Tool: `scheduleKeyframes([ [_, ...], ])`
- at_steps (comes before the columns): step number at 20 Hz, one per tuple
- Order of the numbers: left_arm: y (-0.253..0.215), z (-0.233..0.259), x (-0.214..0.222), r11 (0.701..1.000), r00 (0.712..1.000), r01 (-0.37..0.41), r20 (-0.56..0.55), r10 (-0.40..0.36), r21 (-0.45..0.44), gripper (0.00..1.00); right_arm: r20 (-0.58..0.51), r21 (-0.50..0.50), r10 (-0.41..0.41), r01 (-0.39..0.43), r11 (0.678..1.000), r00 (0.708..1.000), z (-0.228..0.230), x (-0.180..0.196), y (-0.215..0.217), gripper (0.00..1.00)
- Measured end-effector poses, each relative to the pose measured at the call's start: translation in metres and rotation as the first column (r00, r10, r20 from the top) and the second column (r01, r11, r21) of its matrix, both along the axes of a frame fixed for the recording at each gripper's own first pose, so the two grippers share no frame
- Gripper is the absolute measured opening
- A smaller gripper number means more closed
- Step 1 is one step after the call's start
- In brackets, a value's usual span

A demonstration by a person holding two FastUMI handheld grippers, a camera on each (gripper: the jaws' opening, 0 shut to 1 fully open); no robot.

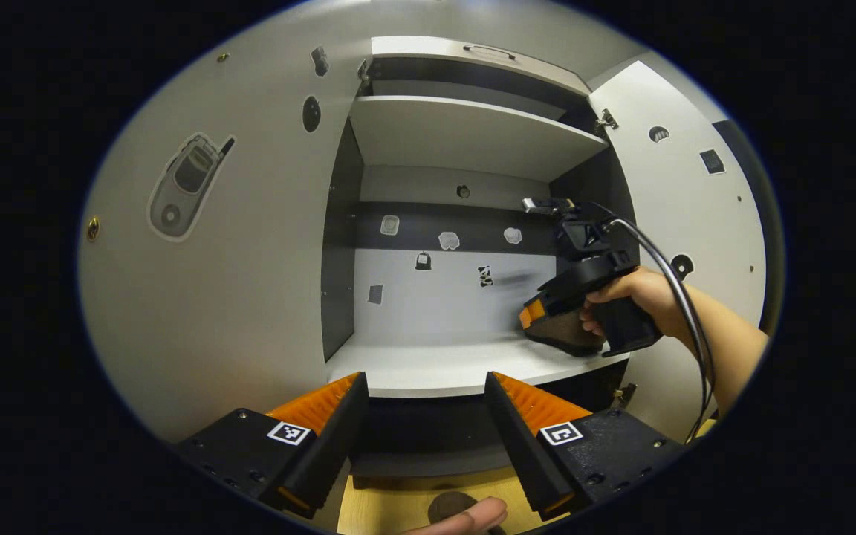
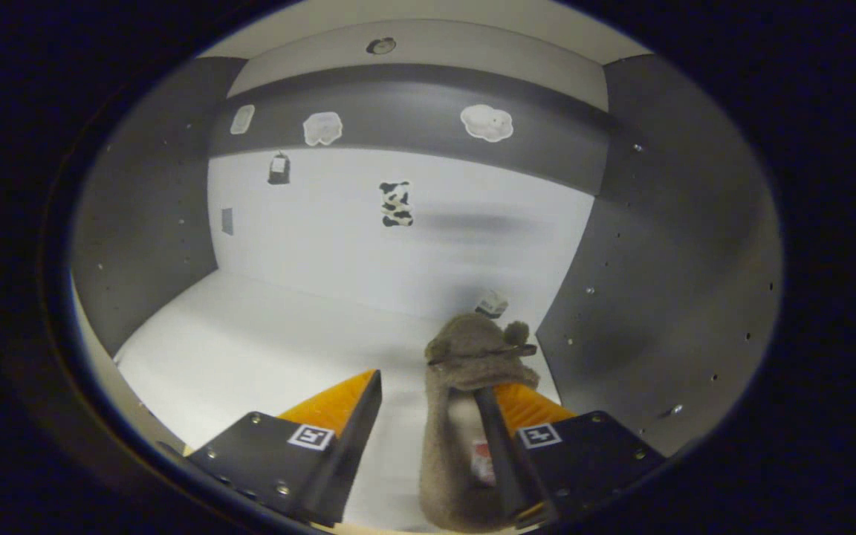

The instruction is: Grab one shoe with the right hand and put it into the shoe cabinet, grab the other shoe with the left hand and put it into the shoe cabinet; then close the right door with the right hand and the left door with the left hand.

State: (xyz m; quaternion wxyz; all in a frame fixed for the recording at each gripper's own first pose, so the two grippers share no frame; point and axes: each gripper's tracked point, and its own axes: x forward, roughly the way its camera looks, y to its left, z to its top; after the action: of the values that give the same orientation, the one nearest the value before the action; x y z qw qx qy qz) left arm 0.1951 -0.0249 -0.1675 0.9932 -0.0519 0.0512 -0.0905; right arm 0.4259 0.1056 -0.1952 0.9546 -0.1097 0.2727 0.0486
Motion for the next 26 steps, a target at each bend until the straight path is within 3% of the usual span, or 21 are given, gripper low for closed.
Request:
scheduleKeyframes([
  [1, 0.001, 0.0, 0.001, 1.0, 1.0, -0.002, 0.002, 0.002, -0.001, 0.96, 0.023, -0.026, 0.003, -0.003, 1.0, 1.0, 0.007, -0.005, -0.003, 0.88],
  [3, 0.001, 0.001, 0.0, 1.0, 1.0, -0.008, 0.005, 0.008, -0.002, 0.96, 0.086, -0.054, -0.003, 0.008, 0.998, 0.996, 0.027, -0.022, -0.007, 0.89],
  [6, 0.0, 0.0, -0.002, 1.0, 1.0, -0.016, -0.002, 0.016, -0.001, 0.96, 0.187, 0.002, 0.005, -0.005, 1.0, 0.982, 0.063, -0.054, 0.001, 0.99],
  [11, -0.008, -0.002, -0.018, 1.0, 1.0, 0.007, -0.027, -0.007, -0.016, 0.97, 0.332, 0.074, -0.012, -0.013, 0.997, 0.943, 0.115, -0.135, -0.001, 0.98],
  [14, -0.004, 0.003, -0.032, 0.998, 1.0, -0.019, -0.024, 0.018, -0.052, 0.97, 0.407, 0.121, -0.016, -0.036, 0.992, 0.913, 0.133, -0.195, -0.005, 0.98],
  [20, -0.009, -0.038, -0.066, 1.0, 0.995, -0.024, -0.097, 0.026, 0.017, 0.97, 0.492, 0.167, -0.009, -0.085, 0.982, 0.87, 0.122, -0.298, -0.004, 0.98],
  [26, -0.025, -0.115, -0.089, 1.0, 0.972, 0.021, -0.233, -0.019, 0.006, 0.97, 0.493, 0.223, -0.038, -0.084, 0.971, 0.869, 0.091, -0.341, -0.01, 0.98],
])
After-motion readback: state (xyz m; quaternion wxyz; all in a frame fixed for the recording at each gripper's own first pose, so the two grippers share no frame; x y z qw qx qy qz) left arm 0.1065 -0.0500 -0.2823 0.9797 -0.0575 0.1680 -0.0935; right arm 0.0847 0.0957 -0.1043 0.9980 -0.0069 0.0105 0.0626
